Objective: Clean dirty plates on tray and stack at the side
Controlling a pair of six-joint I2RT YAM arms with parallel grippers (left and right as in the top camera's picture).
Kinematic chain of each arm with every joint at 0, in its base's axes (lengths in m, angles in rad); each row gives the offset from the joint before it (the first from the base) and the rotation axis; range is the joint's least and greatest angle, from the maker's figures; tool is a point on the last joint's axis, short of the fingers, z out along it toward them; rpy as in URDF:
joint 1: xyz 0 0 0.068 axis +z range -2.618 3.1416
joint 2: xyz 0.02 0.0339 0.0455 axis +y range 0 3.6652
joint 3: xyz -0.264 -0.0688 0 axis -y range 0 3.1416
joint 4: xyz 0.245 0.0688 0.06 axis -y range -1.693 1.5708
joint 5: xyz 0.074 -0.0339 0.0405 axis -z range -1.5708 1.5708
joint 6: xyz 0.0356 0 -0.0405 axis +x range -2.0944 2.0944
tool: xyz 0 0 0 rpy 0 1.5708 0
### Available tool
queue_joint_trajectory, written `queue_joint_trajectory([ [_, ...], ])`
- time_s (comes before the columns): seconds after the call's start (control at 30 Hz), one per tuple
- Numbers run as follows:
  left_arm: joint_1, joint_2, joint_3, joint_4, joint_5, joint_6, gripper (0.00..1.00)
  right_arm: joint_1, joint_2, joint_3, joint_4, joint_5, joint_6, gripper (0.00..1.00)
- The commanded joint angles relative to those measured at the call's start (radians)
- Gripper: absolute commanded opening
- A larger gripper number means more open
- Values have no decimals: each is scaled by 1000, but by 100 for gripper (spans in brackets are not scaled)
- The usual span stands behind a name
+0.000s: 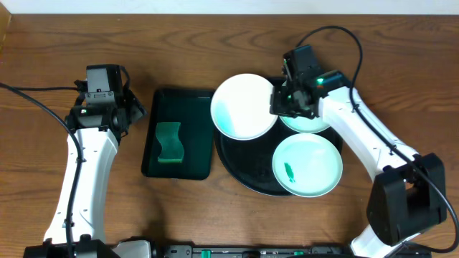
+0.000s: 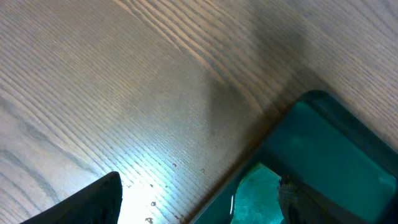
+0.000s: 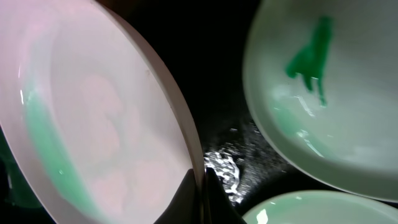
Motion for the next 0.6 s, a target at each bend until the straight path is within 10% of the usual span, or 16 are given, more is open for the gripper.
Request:
queue_joint_trajectory([
  [0.0,5,4,13,-3,-12,5,80,71,-21,27,48,53,72,1],
  [0.57,5,4,13,-3,-12,5,80,385,-21,26,247,524,106,1],
])
